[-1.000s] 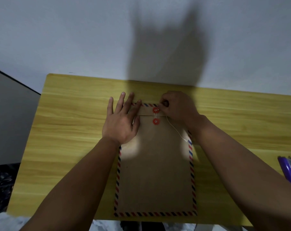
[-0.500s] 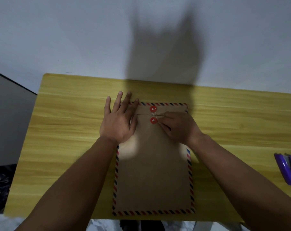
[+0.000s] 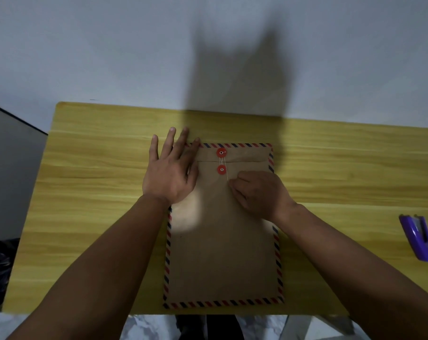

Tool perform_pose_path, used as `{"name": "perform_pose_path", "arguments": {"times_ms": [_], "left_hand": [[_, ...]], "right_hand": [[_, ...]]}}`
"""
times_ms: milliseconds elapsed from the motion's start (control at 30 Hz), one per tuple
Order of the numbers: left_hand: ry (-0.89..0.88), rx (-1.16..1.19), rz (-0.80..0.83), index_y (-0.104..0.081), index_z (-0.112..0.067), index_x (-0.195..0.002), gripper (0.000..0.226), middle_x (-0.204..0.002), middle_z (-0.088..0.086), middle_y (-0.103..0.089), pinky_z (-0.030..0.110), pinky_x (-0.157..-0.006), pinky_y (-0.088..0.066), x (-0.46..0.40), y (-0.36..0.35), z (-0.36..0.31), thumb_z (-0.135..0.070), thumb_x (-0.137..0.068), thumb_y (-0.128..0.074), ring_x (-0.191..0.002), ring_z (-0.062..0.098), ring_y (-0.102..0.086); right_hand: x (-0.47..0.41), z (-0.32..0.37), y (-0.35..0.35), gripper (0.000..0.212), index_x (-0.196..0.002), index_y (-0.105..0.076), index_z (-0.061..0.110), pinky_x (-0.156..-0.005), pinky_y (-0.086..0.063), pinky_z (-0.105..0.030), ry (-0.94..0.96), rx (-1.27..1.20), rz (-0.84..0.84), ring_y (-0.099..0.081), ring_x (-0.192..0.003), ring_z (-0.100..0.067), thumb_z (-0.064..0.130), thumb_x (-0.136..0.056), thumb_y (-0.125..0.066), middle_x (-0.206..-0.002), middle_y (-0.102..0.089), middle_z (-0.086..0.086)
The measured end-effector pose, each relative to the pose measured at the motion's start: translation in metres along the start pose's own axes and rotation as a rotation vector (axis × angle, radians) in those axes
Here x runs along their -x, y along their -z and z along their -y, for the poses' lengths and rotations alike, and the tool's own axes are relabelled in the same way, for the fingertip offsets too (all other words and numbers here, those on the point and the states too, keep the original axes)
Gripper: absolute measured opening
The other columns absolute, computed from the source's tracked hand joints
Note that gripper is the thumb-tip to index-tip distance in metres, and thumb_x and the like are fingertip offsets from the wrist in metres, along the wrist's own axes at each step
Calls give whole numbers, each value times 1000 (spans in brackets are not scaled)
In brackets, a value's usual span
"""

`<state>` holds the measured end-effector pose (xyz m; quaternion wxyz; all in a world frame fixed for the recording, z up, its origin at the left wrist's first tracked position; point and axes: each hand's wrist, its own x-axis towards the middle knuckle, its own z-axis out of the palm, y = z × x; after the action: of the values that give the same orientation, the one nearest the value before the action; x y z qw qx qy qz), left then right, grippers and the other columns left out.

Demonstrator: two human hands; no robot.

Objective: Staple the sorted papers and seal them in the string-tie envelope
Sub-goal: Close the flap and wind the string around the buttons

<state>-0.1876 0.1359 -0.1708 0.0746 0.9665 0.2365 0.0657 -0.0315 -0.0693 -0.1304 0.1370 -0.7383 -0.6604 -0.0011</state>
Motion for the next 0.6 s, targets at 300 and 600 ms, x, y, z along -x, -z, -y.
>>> {"name": "perform_pose_path", "arguments": {"times_ms": [300, 600], "left_hand": [[0, 26, 7, -36, -29, -162, 59, -175, 3, -21, 63, -129, -5, 1, 1, 0, -47, -106, -30, -164, 29, -6], [2, 13, 23, -35, -29, -163, 59, -176, 3, -20, 63, -129, -4, 0, 3, 0, -46, -106, -30, -165, 29, -4]], "right_hand": [[-4, -6, -1, 9, -85, -77, 9, -64, -53, -33, 95, 46, -24, -70, -90, -26, 16, -87, -74, -111, -74, -8], [-3, 3, -2, 11, -92, -79, 7, -60, -58, -33, -5, -16, -49, -73, -80, -27, 13, -84, -77, -100, -79, -6]]}}
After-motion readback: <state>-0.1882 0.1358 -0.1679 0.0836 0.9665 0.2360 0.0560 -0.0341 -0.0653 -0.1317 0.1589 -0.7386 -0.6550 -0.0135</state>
